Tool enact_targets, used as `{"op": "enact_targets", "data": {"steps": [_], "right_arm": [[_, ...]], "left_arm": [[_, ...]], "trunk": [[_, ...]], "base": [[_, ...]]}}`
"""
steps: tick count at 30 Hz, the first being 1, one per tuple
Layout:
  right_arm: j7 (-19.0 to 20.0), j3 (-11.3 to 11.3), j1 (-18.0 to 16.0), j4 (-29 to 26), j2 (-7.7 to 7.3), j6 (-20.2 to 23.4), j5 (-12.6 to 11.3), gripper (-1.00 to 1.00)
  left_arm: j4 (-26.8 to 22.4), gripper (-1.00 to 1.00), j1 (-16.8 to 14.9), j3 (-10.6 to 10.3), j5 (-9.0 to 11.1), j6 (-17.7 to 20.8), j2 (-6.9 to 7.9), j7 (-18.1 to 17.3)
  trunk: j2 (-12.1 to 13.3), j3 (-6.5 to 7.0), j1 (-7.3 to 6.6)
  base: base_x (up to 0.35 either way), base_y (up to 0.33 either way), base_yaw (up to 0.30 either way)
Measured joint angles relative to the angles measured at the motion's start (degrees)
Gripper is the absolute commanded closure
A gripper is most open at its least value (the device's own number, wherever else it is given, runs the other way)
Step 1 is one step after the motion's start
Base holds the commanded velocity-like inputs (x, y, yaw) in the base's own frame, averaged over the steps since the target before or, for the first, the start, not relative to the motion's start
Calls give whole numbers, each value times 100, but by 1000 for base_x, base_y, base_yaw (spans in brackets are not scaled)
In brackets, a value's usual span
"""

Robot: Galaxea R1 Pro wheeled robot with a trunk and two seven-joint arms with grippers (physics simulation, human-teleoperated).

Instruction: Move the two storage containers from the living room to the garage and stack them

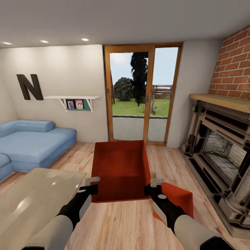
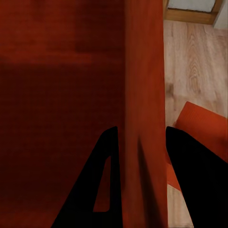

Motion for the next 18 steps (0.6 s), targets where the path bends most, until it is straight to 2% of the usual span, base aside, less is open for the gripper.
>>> {"op": "enact_targets", "data": {"steps": [18], "right_arm": [[0, 2, 0, 7, 0, -2, -5, 100]], "left_arm": [[7, 100, -1, 0, -3, -2, -1, 1]], "trunk": [[0, 0, -1]], "base": [[-332, 0, 0]]}}
